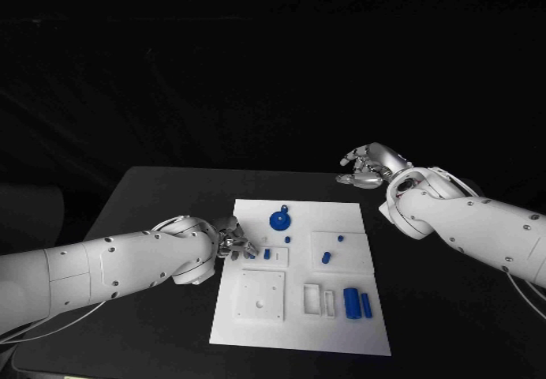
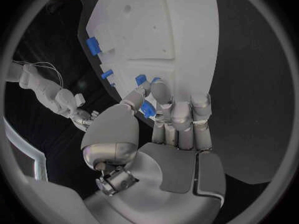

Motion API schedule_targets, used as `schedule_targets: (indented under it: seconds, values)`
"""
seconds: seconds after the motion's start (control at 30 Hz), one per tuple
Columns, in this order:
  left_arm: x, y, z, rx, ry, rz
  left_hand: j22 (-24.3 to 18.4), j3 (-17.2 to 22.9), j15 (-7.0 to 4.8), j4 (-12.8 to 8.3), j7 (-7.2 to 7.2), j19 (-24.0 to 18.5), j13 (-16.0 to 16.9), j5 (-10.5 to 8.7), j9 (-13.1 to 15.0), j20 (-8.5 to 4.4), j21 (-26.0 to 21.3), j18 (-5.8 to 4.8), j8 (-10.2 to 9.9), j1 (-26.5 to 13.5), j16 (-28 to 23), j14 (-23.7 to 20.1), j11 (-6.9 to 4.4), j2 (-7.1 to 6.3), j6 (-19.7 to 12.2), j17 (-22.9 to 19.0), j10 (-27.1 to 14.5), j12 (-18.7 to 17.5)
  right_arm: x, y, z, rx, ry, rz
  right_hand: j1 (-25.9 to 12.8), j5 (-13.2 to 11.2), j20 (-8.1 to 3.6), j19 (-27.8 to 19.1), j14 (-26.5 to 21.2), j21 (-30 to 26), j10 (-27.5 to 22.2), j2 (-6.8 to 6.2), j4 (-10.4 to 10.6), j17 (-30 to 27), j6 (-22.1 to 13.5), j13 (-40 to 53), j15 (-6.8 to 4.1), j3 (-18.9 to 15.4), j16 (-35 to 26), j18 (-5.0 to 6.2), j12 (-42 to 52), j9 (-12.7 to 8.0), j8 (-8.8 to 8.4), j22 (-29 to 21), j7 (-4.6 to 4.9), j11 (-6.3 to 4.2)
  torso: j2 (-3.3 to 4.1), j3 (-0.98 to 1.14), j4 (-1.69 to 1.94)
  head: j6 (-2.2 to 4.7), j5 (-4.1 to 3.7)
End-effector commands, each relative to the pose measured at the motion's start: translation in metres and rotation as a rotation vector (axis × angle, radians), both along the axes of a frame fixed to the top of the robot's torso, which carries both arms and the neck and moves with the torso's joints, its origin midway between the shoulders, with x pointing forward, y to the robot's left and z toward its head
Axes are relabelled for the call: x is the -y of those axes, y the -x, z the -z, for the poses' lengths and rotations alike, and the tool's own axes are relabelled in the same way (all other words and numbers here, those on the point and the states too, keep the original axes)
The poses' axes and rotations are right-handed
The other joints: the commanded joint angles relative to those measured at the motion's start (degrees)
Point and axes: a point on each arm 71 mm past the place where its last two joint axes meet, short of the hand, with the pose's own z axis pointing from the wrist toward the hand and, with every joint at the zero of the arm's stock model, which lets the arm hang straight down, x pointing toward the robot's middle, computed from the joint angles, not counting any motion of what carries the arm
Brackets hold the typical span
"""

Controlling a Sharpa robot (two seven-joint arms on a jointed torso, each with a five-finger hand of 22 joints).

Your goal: Assemble the parts on the task board

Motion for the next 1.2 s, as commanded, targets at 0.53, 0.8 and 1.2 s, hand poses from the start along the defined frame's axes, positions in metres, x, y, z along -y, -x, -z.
schedule_targets:
  seconds: [0.53, 0.8, 1.2]
  values:
    - [-0.001, 0.0, 0.004, -0.035, -0.021, 0.014, 0.2, 0.2, -1.87, 1.27, 0.44, -0.18, -0.4, -4.42, -0.71, -6.16, -0.05, 0.59, -0.35, -0.18, -0.03, 1.39, 0.08, -1.16, -1.26, -0.59, -0.95, 0.15, 0.0, 0.0, 0.0, -0.003, 0.008, -0.011, -0.18, 0.32, -0.01, 0.2, 0.13, -0.41, -0.35, 0.07, -0.08, -0.1, 0.06, -0.16, -0.08, -0.37, 0.2, 5.21, 0.38, 0.08, 0.1, 0.08, 0.36, 0.04, -0.05, 0.01, -0.06, 0.16, -0.23]
    - [-0.001, 0.001, 0.003, -0.035, 0.016, 0.003, -0.41, 1.71, -1.0, 8.01, 1.59, -1.22, -3.05, -8.53, -2.12, -5.96, -1.43, 0.48, -2.57, -2.82, -2.76, -0.2, 1.11, -8.1, -4.95, -2.15, -2.37, -3.38, 0.001, 0.0, 0.0, -0.001, 0.008, -0.009, -0.25, 0.31, 0.0, 0.2, 0.12, -0.43, -0.37, 0.05, -0.04, -0.11, 0.04, -0.2, -0.07, -0.41, 0.2, 5.21, 0.4, 0.08, 0.1, 0.09, 0.37, 0.05, -0.04, -0.07, -0.02, 0.3, -0.36]
    - [-0.01, 0.001, -0.011, -0.006, 0.132, -0.047, -1.17, -1.18, 1.74, 13.95, 4.79, -4.63, -5.95, -9.15, -3.28, -4.4, -4.25, 0.2, -6.9, -7.24, -6.13, -3.35, 3.98, -13.97, -14.9, -3.38, -9.97, -9.38, 0.003, -0.001, 0.0, 0.0, 0.009, -0.005, -0.38, 0.34, 0.02, 0.19, 0.1, -0.47, -0.4, 0.02, 0.05, -0.14, 0.0, -0.26, -0.06, -0.46, 0.19, 5.21, 0.42, 0.07, 0.08, 0.1, 0.38, 0.06, -0.1, -0.03, 0.02, 0.53, -0.57]
